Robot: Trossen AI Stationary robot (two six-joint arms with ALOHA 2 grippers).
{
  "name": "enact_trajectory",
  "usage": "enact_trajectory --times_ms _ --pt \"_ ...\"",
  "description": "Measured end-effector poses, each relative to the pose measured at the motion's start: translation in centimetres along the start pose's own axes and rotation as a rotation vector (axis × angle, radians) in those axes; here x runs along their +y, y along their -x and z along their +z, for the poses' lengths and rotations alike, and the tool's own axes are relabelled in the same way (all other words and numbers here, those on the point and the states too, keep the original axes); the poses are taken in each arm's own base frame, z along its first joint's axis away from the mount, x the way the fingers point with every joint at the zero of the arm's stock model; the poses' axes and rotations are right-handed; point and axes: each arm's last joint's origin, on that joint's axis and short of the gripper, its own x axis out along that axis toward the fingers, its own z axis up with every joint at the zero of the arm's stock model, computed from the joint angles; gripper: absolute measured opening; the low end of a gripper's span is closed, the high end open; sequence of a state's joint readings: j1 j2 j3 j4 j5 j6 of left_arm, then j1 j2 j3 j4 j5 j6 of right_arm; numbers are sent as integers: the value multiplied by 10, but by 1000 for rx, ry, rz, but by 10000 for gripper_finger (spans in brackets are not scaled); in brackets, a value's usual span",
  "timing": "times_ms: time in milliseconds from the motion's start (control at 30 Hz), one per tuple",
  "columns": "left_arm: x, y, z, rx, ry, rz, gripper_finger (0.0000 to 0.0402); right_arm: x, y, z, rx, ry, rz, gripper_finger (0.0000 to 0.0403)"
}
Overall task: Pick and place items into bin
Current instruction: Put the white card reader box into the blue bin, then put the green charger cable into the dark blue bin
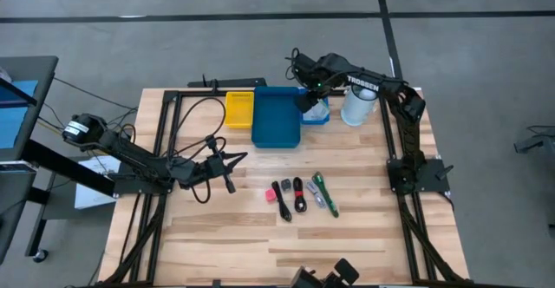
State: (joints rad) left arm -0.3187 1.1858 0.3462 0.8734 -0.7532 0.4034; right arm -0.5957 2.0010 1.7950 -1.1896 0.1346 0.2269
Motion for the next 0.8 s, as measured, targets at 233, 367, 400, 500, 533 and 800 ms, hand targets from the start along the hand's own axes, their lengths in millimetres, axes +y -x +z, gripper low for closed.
enact_trajectory --times_ms 233,367,400,500,533,800 --pt "0 0 0 0 6 0 0 4 3 -3 1 76 -13 138" --pt "0 0 0 0 7 0 0 9 20 -12 0 144 -22 133" --pt "0 0 0 0 7 0 0 10 24 -15 1 152 -21 133" --pt "0 0 0 0 7 1 0 13 42 -26 0 174 -17 133" --pt "0 0 0 0 7 0 0 14 50 -30 -2 182 -15 134" --pt "0 0 0 0 5 0 0 39 97 -73 11 279 2 136"
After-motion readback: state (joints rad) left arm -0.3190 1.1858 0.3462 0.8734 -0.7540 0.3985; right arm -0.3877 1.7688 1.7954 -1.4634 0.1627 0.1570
